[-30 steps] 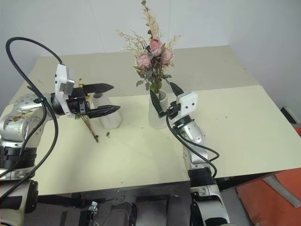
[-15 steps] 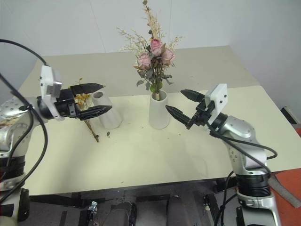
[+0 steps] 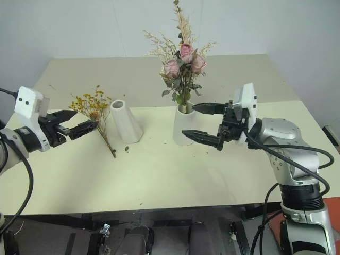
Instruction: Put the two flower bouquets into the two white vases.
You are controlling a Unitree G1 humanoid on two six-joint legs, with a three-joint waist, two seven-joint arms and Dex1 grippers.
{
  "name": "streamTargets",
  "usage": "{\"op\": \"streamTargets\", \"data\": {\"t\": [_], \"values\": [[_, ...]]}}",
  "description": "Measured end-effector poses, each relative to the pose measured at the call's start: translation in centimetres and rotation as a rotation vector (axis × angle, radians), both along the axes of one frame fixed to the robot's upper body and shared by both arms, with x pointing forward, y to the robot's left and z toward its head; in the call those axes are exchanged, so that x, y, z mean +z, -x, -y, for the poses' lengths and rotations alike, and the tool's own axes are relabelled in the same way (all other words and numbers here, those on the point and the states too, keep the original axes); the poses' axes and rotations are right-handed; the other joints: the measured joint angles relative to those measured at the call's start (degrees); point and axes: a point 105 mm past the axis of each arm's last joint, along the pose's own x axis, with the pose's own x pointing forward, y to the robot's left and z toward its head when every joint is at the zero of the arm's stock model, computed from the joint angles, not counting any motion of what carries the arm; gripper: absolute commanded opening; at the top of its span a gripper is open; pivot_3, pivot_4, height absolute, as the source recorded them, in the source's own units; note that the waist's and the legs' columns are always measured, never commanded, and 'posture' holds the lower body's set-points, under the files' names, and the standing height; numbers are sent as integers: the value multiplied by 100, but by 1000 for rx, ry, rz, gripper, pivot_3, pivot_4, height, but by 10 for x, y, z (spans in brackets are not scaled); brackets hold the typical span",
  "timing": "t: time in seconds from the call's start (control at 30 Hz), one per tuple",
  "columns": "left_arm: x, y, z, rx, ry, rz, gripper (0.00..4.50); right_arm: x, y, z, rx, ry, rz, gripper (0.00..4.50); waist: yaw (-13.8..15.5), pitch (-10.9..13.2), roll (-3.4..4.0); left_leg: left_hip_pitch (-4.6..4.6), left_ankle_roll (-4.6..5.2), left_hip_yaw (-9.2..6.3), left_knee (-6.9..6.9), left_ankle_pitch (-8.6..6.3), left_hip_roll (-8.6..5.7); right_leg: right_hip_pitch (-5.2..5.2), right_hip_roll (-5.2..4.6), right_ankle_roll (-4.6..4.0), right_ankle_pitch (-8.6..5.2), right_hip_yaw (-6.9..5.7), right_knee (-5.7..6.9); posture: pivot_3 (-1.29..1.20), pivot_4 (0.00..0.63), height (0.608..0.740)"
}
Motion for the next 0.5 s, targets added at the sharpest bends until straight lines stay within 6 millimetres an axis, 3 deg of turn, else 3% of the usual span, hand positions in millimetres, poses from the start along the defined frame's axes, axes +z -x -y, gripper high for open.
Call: {"op": "streamTargets", "data": {"t": [0.13, 0.5], "values": [[-12, -11, -6, 131, 46, -125, 4500, 2, -1, 0, 14, 16, 10, 4476, 0, 0, -1, 1, -3, 1, 4, 1, -2, 1, 0, -2, 10, 4, -3, 0, 150, 740], [-65, -52, 2, 314, 146, -424, 4500, 6, 0, -4, 44, 31, 32, 4476, -4, 1, -2, -12, -6, 1, 4, 3, -2, -8, 1, -5, 18, 5, -10, 0, 150, 740]]}}
